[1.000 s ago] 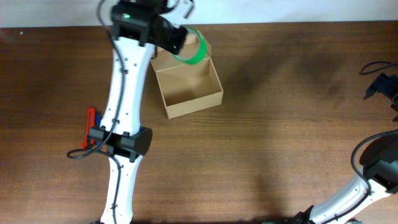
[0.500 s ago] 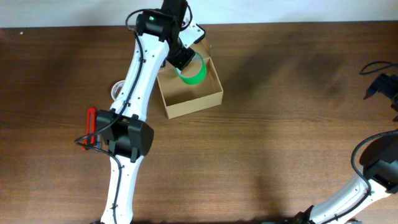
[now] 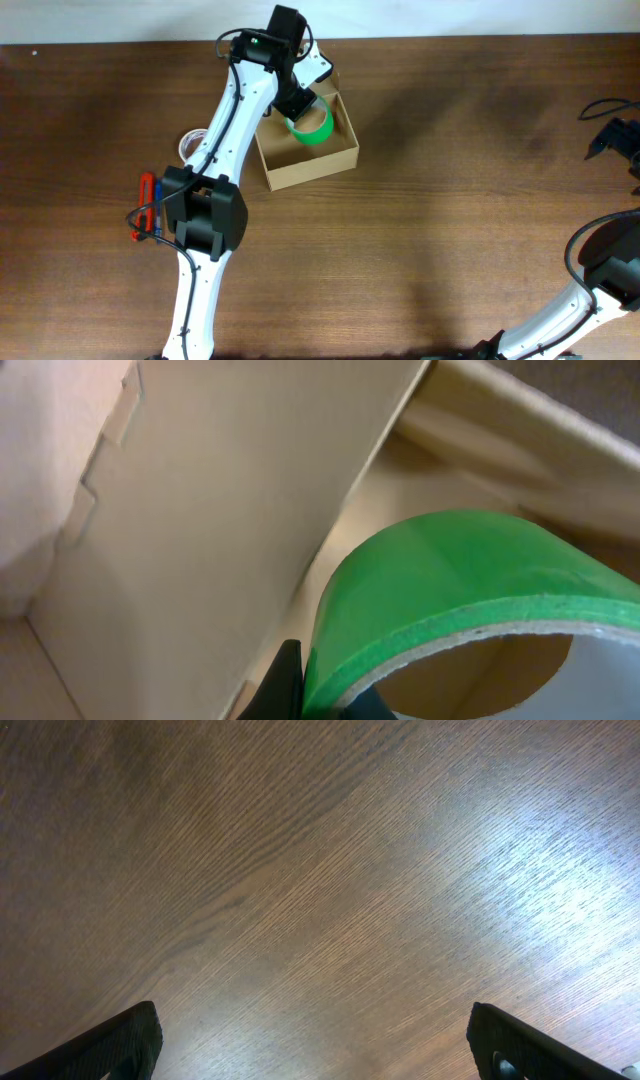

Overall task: Pack container
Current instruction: 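Carry the green tape roll with the left gripper into the box, then release the green tape in the box and lift the left gripper away, then lower the left gripper onto the white masking tape roll and grasp it, then carry the white tape with the left gripper onto the green tape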

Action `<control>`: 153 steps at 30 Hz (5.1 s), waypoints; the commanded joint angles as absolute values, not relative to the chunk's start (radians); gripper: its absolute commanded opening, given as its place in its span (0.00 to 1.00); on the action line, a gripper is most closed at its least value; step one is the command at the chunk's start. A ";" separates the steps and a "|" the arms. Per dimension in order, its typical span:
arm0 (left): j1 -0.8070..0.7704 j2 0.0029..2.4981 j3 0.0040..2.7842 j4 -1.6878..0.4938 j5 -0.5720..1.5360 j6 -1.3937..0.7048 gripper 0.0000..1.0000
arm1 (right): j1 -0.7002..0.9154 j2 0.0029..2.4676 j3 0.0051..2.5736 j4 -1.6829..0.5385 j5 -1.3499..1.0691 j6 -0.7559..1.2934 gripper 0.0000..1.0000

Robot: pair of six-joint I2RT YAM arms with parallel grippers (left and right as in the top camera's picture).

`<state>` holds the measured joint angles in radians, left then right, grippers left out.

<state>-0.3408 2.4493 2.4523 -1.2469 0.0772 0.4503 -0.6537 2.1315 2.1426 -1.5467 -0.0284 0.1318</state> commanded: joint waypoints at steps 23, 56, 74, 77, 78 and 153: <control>-0.373 2.516 2.444 -1.199 0.063 0.466 0.02 | -0.653 2.133 2.138 -1.547 -0.038 0.136 0.99; -0.373 2.564 2.514 -1.208 0.019 0.461 0.29 | -0.653 2.133 2.138 -1.547 -0.038 0.136 0.99; -0.329 2.348 2.949 -1.545 -0.199 0.401 0.40 | -0.653 2.133 2.138 -1.547 -0.038 0.136 0.99; -0.266 2.219 2.788 -1.503 -0.234 0.370 0.47 | -0.653 2.133 2.138 -1.547 -0.038 0.136 0.99; -0.234 2.166 2.711 -1.478 -0.233 0.356 0.50 | -0.653 2.133 2.138 -1.547 -0.038 0.136 0.99; 0.077 2.343 2.289 -1.284 0.001 0.130 0.02 | -0.653 2.133 2.138 -1.547 -0.038 0.136 0.99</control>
<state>0.0883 2.3615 2.1151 -1.2499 -0.0036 0.0902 -0.6537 2.1315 2.1426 -1.5471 -0.0284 0.1318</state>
